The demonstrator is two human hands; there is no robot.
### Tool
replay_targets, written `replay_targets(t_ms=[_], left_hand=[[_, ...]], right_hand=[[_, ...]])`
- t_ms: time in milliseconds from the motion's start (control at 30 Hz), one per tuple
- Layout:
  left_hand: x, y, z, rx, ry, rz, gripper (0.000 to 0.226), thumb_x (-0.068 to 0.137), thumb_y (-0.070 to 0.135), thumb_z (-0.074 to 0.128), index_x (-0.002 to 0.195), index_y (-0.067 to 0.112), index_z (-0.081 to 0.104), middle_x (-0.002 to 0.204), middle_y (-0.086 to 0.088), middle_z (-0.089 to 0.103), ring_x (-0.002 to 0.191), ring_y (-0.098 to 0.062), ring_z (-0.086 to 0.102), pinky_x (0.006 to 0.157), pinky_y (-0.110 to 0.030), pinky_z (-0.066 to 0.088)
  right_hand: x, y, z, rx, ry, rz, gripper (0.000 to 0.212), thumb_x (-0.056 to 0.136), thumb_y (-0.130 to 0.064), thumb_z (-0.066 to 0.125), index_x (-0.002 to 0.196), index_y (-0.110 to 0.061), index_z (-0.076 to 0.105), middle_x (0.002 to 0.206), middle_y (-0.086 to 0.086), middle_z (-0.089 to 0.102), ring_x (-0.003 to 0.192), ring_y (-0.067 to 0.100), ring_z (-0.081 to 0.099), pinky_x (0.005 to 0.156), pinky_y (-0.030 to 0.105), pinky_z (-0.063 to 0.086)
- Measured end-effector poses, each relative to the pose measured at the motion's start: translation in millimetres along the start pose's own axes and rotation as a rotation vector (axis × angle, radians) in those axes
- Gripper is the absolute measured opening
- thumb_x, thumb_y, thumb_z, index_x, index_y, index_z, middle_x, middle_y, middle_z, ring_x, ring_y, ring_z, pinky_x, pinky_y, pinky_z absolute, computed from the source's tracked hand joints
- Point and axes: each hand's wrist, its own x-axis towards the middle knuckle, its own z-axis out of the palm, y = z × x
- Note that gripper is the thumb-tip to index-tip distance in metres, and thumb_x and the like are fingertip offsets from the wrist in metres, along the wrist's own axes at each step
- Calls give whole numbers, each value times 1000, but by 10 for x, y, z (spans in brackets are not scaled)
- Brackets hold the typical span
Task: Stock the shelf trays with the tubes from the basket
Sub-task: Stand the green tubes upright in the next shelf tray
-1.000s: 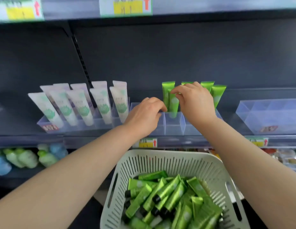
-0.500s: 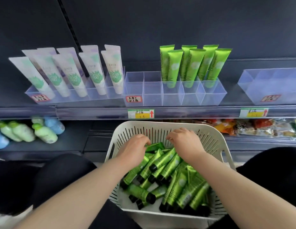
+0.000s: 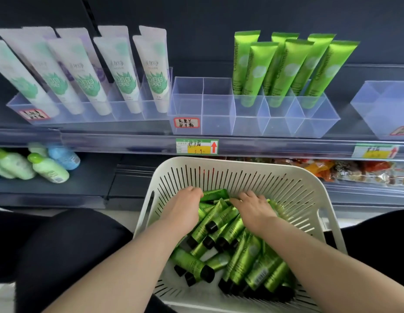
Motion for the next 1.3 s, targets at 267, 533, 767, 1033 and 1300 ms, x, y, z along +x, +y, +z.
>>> replay_targets(t_ms=[267, 533, 767, 1033, 1300], left_hand=[[65, -3, -17, -6, 6, -37, 40, 88, 9, 65, 125, 20, 55, 119, 6, 58, 104, -10, 56, 85, -21, 46], [31, 46, 16, 22, 23, 9, 38, 90, 8, 63, 125, 19, 55, 117, 5, 58, 102, -11, 56, 79, -20, 44], [-29, -40, 32, 44, -13, 18, 46, 87, 2, 63, 128, 20, 55, 122, 3, 59, 106, -11, 58, 84, -19, 45], [-11, 150, 133, -48, -174, -119, 34, 93, 17, 54, 126, 23, 54, 122, 2, 59, 90, -14, 62, 78, -32, 53], [370, 441, 345, 18, -247, -150, 25, 91, 2, 47, 114, 11, 50, 90, -4, 56, 79, -19, 56, 68, -41, 50]], right_hand=[[37, 37, -50, -53, 43, -10, 45, 82, -8, 57, 125, -19, 49, 129, 6, 48, 123, 28, 39, 103, 45, 34], [-247, 40, -382, 23, 86, -45, 21, 92, -12, 53, 110, -22, 50, 89, -7, 65, 88, 21, 63, 97, 44, 39], [-654, 231, -974, -20, 210, -111, 32, 87, -14, 57, 115, -31, 53, 102, -5, 66, 97, 20, 62, 80, 34, 42], [-860, 383, -1169, 140, 249, -44, 35, 83, -44, 66, 116, -41, 55, 98, -4, 66, 95, 21, 61, 68, 29, 34], [-762, 388, -1166, 66, 315, -92, 31, 83, -38, 66, 112, -29, 59, 101, 0, 65, 95, 25, 61, 67, 30, 34]])
